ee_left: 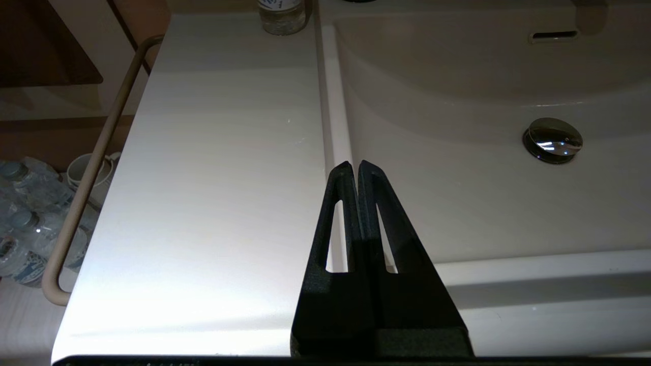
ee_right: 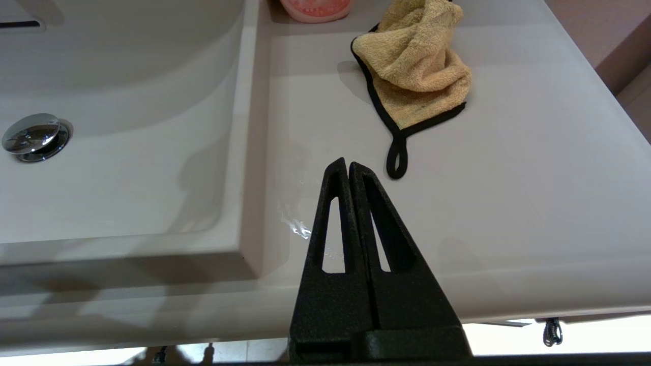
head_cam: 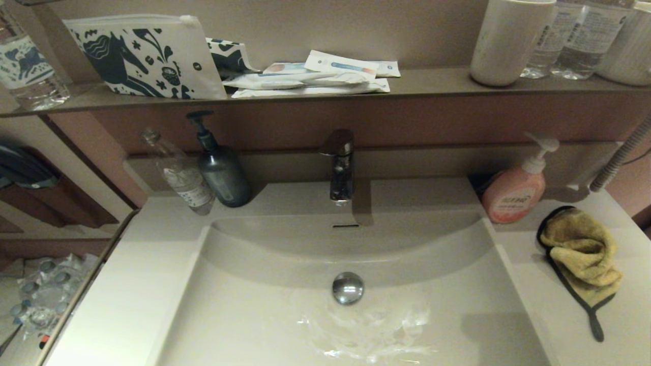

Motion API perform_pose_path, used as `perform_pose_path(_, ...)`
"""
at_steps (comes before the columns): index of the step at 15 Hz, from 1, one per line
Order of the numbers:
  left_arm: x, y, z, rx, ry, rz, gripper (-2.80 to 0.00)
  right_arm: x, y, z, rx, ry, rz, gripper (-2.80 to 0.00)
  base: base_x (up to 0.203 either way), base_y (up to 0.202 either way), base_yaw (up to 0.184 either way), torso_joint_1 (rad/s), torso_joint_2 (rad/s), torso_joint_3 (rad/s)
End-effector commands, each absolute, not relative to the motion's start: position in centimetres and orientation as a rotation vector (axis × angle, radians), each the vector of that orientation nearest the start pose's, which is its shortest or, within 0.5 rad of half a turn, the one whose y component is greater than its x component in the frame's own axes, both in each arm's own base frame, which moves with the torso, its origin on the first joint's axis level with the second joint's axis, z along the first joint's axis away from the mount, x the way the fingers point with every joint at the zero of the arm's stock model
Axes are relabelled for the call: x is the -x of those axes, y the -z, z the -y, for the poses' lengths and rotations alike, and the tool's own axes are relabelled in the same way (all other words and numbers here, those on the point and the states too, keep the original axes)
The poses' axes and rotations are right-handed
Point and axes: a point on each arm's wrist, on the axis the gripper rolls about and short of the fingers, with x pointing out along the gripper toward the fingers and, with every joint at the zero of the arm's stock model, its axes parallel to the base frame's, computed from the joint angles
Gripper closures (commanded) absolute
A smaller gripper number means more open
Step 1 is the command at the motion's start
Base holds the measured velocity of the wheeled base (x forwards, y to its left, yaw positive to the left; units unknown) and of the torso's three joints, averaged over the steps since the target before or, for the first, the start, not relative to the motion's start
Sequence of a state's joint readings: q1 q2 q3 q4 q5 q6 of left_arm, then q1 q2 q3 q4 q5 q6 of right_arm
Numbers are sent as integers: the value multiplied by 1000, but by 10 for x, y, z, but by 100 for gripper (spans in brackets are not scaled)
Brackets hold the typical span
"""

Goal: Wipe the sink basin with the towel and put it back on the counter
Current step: Turn on the faucet

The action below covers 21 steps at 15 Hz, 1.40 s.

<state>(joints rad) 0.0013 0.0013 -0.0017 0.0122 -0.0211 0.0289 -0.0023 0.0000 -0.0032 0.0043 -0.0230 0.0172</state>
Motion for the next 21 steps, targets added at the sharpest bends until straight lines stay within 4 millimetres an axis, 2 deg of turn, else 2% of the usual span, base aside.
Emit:
perform_pose_path(1, 23, -75, 1, -29, 20, -12, 0, 23, -76, 0, -18, 26, -3, 0, 0, 0, 0, 0, 0, 0)
perform_pose_path(21, 23, -75, 1, -35, 20, -12, 0, 23, -76, 0, -18, 26, -3, 0, 0, 0, 0, 0, 0, 0)
